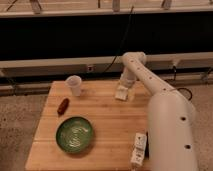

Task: Place the white sponge in the ceramic bowl

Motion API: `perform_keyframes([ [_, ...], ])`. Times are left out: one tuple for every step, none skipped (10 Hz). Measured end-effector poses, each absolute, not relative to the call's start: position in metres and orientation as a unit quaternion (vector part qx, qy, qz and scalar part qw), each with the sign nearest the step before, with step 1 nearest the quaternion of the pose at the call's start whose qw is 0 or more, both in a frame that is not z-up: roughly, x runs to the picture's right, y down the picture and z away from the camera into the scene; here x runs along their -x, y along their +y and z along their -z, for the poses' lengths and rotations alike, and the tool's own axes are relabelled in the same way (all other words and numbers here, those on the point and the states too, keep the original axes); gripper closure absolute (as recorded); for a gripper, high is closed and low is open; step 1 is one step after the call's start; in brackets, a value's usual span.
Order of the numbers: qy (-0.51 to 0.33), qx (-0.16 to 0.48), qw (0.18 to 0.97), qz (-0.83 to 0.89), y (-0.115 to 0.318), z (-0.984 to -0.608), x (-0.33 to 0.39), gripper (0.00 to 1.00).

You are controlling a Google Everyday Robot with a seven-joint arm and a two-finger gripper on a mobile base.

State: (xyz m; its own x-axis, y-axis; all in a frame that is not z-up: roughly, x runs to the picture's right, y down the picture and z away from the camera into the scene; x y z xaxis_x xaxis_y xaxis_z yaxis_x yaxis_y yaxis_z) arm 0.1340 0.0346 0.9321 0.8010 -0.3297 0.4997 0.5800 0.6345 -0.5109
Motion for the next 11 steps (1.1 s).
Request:
perform_keyframes([
  [-0.185, 0.336, 0.885, 0.265, 0.032, -0.936, -0.139, 0.20],
  [-0.186, 0.333, 0.884, 0.269, 0.032, -0.940, -0.142, 0.20],
  [-0.188, 0.329, 0.884, 0.275, 0.033, -0.945, -0.144, 0.20],
  [-0.188, 0.322, 0.884, 0.283, 0.034, -0.950, -0.147, 0.20],
  [-0.188, 0.315, 0.884, 0.289, 0.033, -0.954, -0.150, 0.20],
  [-0.189, 0.312, 0.884, 0.294, 0.033, -0.957, -0.151, 0.20],
  [-0.190, 0.308, 0.882, 0.303, 0.033, -0.962, -0.150, 0.20],
  [-0.190, 0.307, 0.880, 0.310, 0.033, -0.966, -0.148, 0.20],
  [-0.190, 0.307, 0.877, 0.316, 0.034, -0.970, -0.146, 0.20],
  [-0.190, 0.309, 0.873, 0.327, 0.034, -0.975, -0.142, 0.20],
  [-0.190, 0.313, 0.869, 0.333, 0.035, -0.978, -0.138, 0.24],
])
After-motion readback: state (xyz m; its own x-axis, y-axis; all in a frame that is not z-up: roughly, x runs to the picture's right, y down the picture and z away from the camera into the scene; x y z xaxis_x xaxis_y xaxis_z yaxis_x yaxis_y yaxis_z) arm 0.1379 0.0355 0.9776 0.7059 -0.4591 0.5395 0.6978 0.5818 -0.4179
